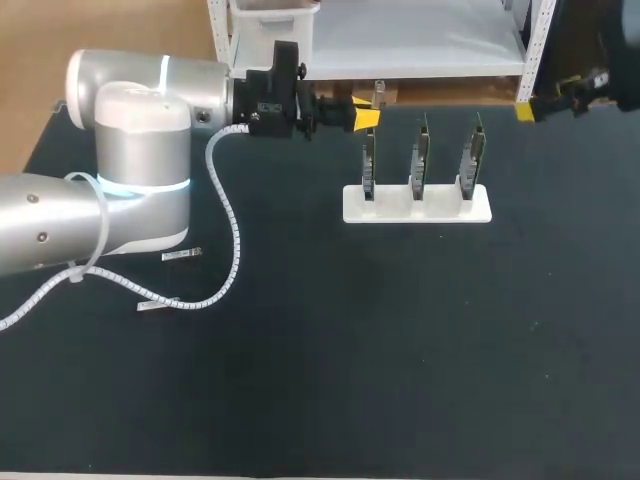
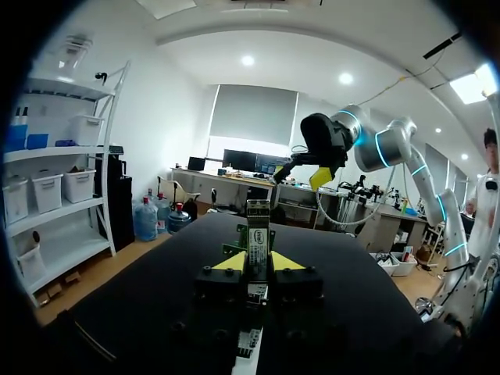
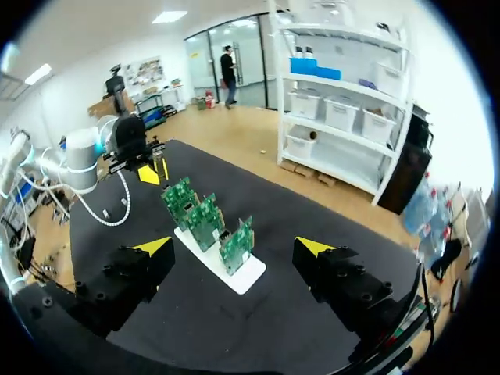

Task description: Pick up the optical module with the left hand, and insert it into the network port with the right hand.

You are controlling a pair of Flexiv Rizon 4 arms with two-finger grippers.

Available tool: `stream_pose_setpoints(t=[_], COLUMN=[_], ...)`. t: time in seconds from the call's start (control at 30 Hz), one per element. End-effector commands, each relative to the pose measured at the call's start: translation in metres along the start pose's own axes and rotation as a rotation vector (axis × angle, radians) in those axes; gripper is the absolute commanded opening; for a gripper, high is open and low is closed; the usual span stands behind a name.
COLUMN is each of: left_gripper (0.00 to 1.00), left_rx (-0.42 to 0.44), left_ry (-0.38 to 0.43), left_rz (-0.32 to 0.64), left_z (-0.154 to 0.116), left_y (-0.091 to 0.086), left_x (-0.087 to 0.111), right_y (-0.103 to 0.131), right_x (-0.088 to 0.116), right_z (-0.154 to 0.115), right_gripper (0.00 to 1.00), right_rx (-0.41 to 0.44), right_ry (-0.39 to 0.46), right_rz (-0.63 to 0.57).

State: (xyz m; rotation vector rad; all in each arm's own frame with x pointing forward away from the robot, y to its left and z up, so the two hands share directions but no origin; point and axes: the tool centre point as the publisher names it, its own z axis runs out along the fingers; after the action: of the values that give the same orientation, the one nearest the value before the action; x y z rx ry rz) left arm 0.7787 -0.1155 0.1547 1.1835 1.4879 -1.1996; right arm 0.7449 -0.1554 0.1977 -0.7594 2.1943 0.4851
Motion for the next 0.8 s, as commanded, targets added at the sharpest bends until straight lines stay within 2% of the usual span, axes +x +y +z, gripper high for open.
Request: stream_pose_setpoints(t=[0.03,0.2,0.37,0.8], left_gripper=[0.00,0.00,0.00,0.00], left_rx=[-0.006,-0.006,-0.006,-0.006], left_ry=[-0.002,-0.002,-0.002,-0.002], left_rz=[0.001,0.001,0.001,0.001], left_z=[0.000,0.000,0.000,0.000], left_y=[-0.002,-0.002,-0.002,-0.002], left_x=[0.001,0.001,0.001,0.001], right_y=[-0.003,0.011,0.030,0.060], right_x=[-0.022,-0.042,-0.055,-0.065], right_z=[0.025,0.044,0.059,0.083], right_gripper=[1.00,1.00,1.00,1.00], right_rx=[-0.368,-0.515,-0.605,-0.686], right_ry=[0.030,0.058,0.108,0.156], right_rz=[-0.128,-0.234,-0.336,-0.435])
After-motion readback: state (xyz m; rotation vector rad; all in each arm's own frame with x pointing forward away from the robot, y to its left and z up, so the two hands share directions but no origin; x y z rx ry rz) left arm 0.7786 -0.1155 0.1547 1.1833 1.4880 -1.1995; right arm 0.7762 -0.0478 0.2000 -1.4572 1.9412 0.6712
